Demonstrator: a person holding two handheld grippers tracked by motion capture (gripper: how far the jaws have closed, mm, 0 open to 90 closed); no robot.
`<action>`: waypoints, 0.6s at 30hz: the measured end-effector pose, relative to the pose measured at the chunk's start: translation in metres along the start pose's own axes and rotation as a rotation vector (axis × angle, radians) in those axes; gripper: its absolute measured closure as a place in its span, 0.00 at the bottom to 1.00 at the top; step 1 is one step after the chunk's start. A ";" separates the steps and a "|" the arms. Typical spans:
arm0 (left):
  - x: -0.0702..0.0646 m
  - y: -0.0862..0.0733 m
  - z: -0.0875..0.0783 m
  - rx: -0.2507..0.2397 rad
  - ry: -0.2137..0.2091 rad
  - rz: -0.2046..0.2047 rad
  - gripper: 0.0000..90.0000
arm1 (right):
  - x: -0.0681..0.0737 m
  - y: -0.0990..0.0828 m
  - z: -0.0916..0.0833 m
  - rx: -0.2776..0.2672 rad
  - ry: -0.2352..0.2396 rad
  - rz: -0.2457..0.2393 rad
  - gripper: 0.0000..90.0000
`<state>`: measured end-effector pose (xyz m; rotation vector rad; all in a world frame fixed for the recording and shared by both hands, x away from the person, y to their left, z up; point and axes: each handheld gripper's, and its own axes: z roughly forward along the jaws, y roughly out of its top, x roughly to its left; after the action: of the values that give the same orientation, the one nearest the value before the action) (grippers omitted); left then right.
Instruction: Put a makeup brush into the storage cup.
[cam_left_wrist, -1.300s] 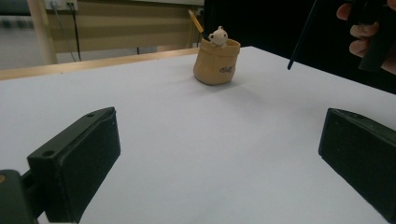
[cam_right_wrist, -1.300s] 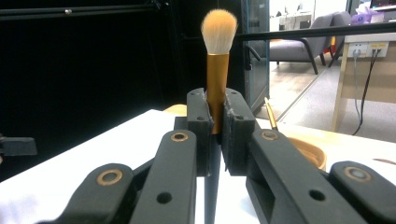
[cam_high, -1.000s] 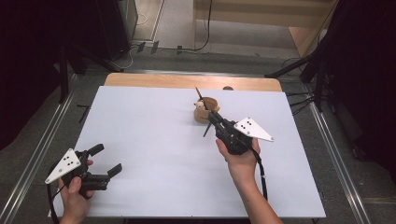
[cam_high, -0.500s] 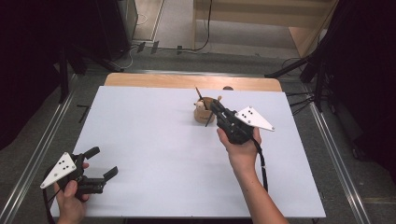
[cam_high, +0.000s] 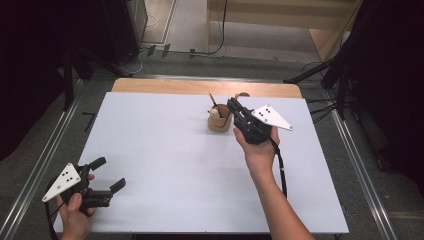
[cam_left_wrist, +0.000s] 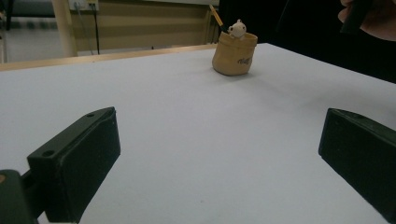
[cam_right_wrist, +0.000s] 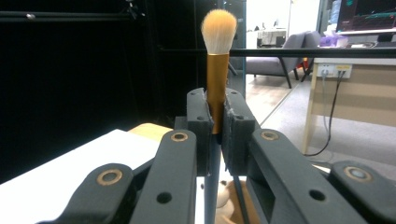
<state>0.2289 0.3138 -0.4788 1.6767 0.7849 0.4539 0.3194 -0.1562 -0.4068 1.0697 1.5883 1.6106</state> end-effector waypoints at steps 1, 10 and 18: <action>0.000 0.000 0.000 0.000 -0.002 0.002 0.00 | -0.001 0.001 0.002 -0.003 -0.003 -0.002 0.94; 0.000 0.000 0.000 -0.003 -0.011 0.007 0.00 | -0.005 0.007 0.012 -0.011 -0.025 -0.012 0.94; -0.002 0.000 0.000 -0.003 -0.011 0.017 0.00 | -0.009 0.014 0.021 -0.025 -0.049 -0.034 0.94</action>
<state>0.2274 0.3118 -0.4787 1.6826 0.7615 0.4575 0.3439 -0.1549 -0.3957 1.0556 1.5419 1.5666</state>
